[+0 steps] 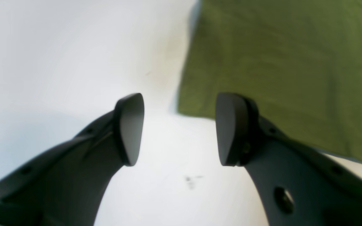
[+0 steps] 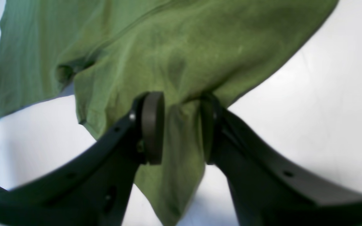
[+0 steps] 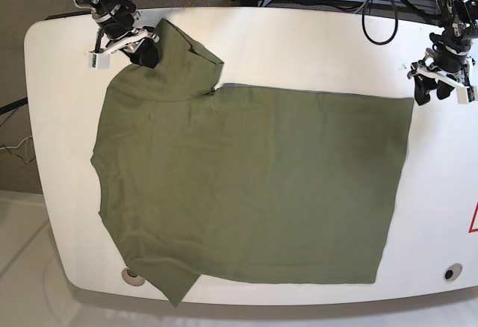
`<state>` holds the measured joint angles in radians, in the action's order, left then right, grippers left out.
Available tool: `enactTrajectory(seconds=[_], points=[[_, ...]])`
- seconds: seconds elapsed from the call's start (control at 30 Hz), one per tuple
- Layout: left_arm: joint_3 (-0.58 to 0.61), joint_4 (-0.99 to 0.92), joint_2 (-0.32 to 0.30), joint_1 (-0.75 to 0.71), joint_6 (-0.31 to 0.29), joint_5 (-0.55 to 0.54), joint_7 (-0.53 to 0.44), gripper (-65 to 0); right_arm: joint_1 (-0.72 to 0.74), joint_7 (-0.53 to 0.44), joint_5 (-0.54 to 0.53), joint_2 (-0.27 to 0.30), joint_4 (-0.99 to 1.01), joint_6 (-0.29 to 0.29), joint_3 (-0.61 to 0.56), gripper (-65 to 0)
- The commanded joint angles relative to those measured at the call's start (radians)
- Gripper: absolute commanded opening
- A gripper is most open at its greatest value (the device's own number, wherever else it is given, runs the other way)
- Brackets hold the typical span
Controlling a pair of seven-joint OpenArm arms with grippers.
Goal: Fold the T-shirt properly
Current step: 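Position the right gripper on the sleeve corner, left gripper on the body corner, then close both grippers on the shirt's collar-side edge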
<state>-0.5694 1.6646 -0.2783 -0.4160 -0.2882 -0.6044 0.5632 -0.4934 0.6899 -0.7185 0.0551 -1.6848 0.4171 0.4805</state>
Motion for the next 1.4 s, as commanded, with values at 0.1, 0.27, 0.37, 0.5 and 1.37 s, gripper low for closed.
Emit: enactTrajectory(seconds=[0.1, 0.27, 0.37, 0.5, 1.37], points=[[-0.010, -0.054, -0.015, 0.021, -0.056, -0.008, -0.027, -29.9, -0.017, 0.032, 0.026, 0.003, -0.021, -0.016, 0.003, -45.7], [-0.006, -0.052, -0.016, 0.026, -0.042, 0.002, -0.037, -30.4, -0.014, 0.026, 0.033, 0.006, 0.003, -0.016, 0.003, -45.8], [-0.003, -0.039, -0.016, 0.020, -0.027, 0.003, -0.038, -30.5, -0.013, 0.027, 0.034, 0.006, 0.014, -0.013, 0.003, -46.2], [-0.003, 0.010, -0.024, 0.001, 0.010, -0.002, -0.036, -30.8, -0.004, 0.025, 0.039, 0.006, 0.041, -0.006, -0.001, -48.1], [0.022, -0.040, -0.027, 0.011, -0.019, -0.005, -0.005, -31.6, 0.004, 0.013, 0.026, 0.009, 0.022, 0.001, -0.001, -60.4]])
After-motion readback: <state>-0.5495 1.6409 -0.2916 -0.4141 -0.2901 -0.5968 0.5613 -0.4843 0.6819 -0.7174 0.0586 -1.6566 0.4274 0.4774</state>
